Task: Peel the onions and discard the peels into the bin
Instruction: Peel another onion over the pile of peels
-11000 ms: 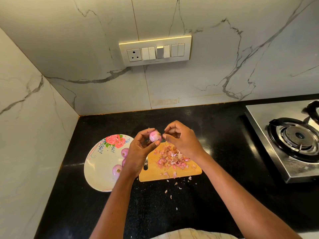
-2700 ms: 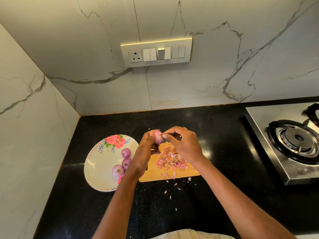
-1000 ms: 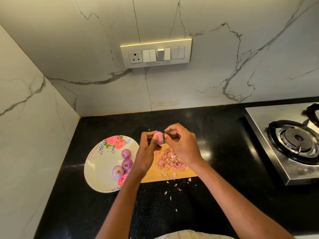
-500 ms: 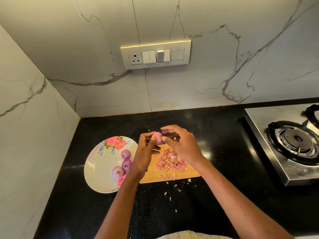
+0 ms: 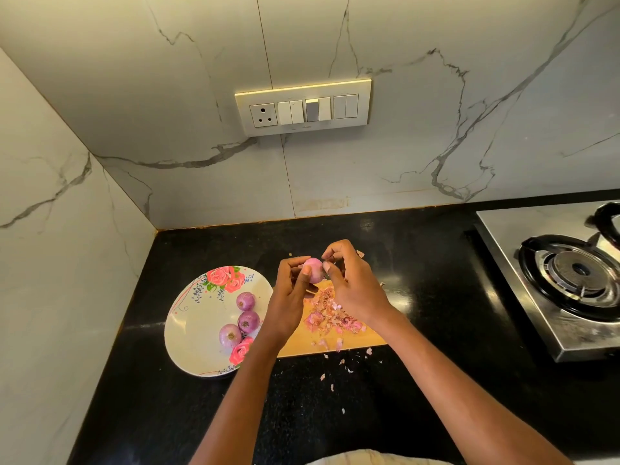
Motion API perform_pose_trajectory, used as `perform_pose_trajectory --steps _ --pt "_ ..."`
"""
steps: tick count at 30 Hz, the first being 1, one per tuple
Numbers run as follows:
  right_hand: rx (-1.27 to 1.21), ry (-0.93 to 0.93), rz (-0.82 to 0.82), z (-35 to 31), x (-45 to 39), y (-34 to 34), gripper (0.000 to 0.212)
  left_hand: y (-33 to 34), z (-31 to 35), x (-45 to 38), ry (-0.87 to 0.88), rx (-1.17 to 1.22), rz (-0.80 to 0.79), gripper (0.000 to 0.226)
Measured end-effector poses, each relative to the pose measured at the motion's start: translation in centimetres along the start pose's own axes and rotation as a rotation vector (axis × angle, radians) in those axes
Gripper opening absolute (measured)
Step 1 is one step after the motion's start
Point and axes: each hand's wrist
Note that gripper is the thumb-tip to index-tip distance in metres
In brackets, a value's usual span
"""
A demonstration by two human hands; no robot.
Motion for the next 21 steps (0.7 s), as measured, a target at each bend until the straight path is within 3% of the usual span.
perform_pose_trajectory --steps 4,9,14,21 --pt "-0.001 0.015 0.049 1.0 0.2 -0.5 0.012 -0.2 -0.3 -0.1 -0.110 0.150 0.053 0.044" --pt "0.042 0.042 -0.073 1.3 0.4 -0.9 0.038 -0.6 -0.5 -0.3 -0.192 0.220 0.056 0.055" --pt "-0.058 -0.019 -0.046 0.6 0.0 -0.6 0.031 -0.6 -0.5 -0.6 -0.226 0.199 0.050 0.042" --pt "-0.071 -0.025 -0.009 0.5 0.3 -0.3 0.037 -0.7 -0.2 -0.5 -0.248 0.195 0.060 0.041"
Point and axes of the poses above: each hand's wrist, its own x-axis away from the middle knuckle, its own y-axis out of the palm, z = x × y, and after that the axes turned 4 degrees about -z, right-handed
